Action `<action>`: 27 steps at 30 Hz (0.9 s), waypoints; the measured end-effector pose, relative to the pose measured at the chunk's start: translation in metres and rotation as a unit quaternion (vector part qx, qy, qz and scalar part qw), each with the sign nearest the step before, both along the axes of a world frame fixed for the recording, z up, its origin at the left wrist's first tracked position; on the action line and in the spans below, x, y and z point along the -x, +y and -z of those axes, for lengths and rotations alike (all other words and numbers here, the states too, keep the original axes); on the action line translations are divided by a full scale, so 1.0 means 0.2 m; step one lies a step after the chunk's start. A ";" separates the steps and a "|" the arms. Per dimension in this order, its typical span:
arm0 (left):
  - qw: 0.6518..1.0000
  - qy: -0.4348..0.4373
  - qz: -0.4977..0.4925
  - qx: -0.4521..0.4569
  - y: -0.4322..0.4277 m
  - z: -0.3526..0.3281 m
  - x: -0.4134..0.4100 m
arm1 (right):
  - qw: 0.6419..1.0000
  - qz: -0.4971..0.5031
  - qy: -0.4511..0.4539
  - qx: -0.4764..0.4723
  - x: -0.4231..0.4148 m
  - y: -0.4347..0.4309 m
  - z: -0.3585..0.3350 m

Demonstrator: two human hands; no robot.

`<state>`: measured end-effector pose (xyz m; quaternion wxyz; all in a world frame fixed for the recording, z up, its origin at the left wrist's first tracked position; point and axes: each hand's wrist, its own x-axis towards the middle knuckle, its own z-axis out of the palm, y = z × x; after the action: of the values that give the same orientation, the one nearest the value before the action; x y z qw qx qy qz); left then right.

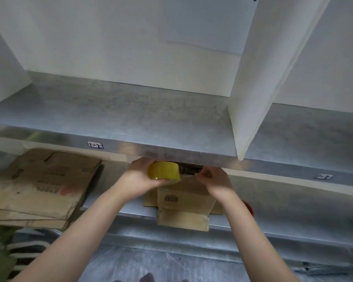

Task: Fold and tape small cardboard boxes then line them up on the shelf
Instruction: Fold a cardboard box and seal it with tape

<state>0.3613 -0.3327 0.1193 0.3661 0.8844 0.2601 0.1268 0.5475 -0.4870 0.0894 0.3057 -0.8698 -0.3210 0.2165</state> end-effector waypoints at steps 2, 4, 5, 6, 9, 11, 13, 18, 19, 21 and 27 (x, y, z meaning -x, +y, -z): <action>1.000 0.009 -0.008 0.013 0.00 0.03 -0.01 | 1.000 0.002 -0.006 0.013 -0.02 0.00 0.02; 0.999 0.028 -0.008 0.028 0.01 0.05 -0.03 | 0.999 0.002 -0.022 0.025 -0.03 0.00 0.05; 0.999 0.041 -0.003 0.034 0.01 0.05 -0.04 | 0.999 0.001 -0.025 0.031 -0.03 0.00 0.06; 0.998 0.054 0.006 0.044 0.03 0.05 -0.04 | 0.999 0.003 -0.020 0.032 -0.03 -0.01 0.08; 0.994 0.057 0.032 0.092 0.05 0.02 -0.03 | 0.999 0.032 0.026 0.016 -0.04 -0.04 0.13; 0.992 0.055 0.035 0.113 0.06 0.00 -0.03 | 0.998 0.041 0.053 0.008 -0.06 -0.04 0.15; 0.988 0.070 0.029 0.134 0.07 0.00 -0.05 | 0.997 0.045 0.060 0.006 -0.07 -0.03 0.16; 0.975 0.180 0.010 0.129 0.13 0.00 -0.14 | 0.995 0.052 0.085 0.027 -0.12 -0.01 0.17; 0.971 0.199 0.008 0.131 0.14 0.02 -0.15 | 0.995 0.051 0.084 0.031 -0.12 -0.02 0.18; 0.967 0.226 0.020 0.115 0.14 0.05 -0.15 | 0.995 0.047 0.082 0.036 -0.13 -0.04 0.21; 0.966 0.239 0.063 0.077 0.15 0.08 -0.18 | 0.978 0.102 0.171 -0.058 -0.18 -0.14 0.20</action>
<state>0.3966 -0.3019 0.1034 0.3677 0.8725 0.2933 -0.1323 0.5844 -0.5158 0.0491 0.4260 -0.8290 -0.1859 0.3111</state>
